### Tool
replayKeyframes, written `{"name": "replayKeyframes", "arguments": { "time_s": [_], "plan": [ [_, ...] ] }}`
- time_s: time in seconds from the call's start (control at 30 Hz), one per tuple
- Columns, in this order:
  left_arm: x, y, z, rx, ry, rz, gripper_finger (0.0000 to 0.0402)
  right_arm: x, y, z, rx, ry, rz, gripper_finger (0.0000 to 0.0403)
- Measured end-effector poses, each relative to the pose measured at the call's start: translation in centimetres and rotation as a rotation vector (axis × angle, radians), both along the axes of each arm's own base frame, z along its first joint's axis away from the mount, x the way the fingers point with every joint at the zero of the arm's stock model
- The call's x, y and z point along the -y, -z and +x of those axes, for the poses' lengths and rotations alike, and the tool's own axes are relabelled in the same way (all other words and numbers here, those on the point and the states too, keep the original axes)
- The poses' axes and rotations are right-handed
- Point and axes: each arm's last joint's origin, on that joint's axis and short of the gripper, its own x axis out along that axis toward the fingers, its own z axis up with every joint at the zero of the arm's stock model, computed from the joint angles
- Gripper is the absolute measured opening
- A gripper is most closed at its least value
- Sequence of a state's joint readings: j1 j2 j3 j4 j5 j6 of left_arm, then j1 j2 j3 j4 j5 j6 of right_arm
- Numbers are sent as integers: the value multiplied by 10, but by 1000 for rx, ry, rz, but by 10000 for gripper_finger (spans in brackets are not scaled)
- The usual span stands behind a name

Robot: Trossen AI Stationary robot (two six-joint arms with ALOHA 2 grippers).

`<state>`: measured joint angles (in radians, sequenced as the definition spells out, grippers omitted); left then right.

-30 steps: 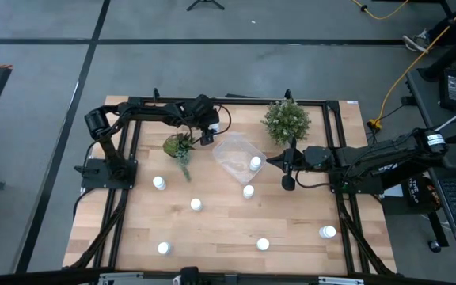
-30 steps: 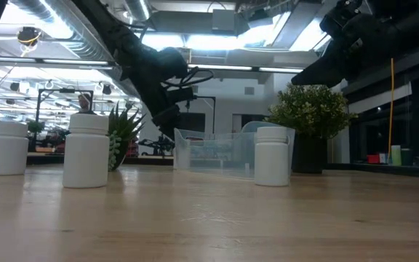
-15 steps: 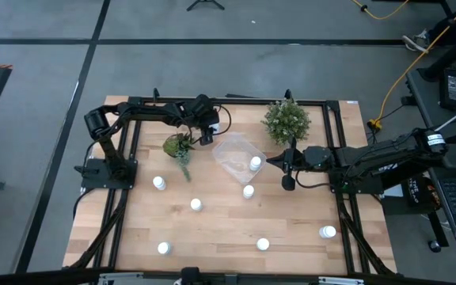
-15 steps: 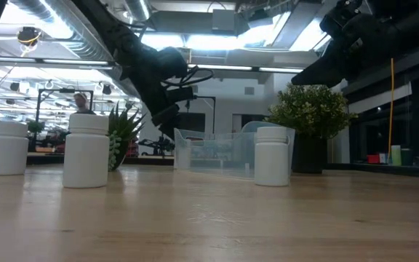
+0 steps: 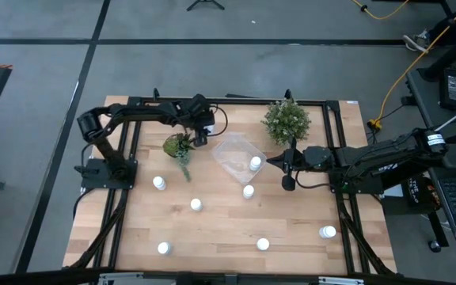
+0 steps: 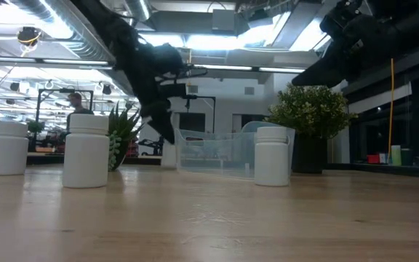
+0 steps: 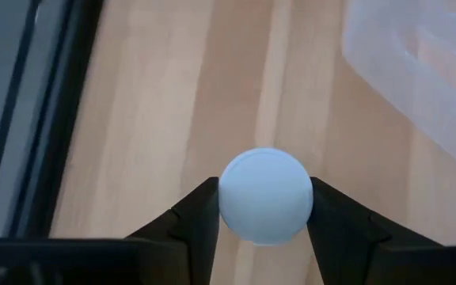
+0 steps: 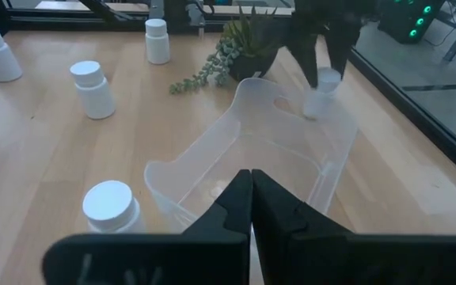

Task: Pick and place pill bottles into a basket
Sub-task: Put the pill bottle into the transparent bin

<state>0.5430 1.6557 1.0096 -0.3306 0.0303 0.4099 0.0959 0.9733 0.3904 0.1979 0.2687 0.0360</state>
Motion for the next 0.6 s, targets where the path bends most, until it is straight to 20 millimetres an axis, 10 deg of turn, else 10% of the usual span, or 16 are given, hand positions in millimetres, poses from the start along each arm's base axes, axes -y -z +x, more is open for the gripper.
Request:
{"name": "replayKeyframes", "arguments": {
  "time_s": [0.6],
  "plan": [
    [55, -95, -46, 196, 105, 20, 154, 0, 0, 0, -2, -4, -11, 9]
  ]
}}
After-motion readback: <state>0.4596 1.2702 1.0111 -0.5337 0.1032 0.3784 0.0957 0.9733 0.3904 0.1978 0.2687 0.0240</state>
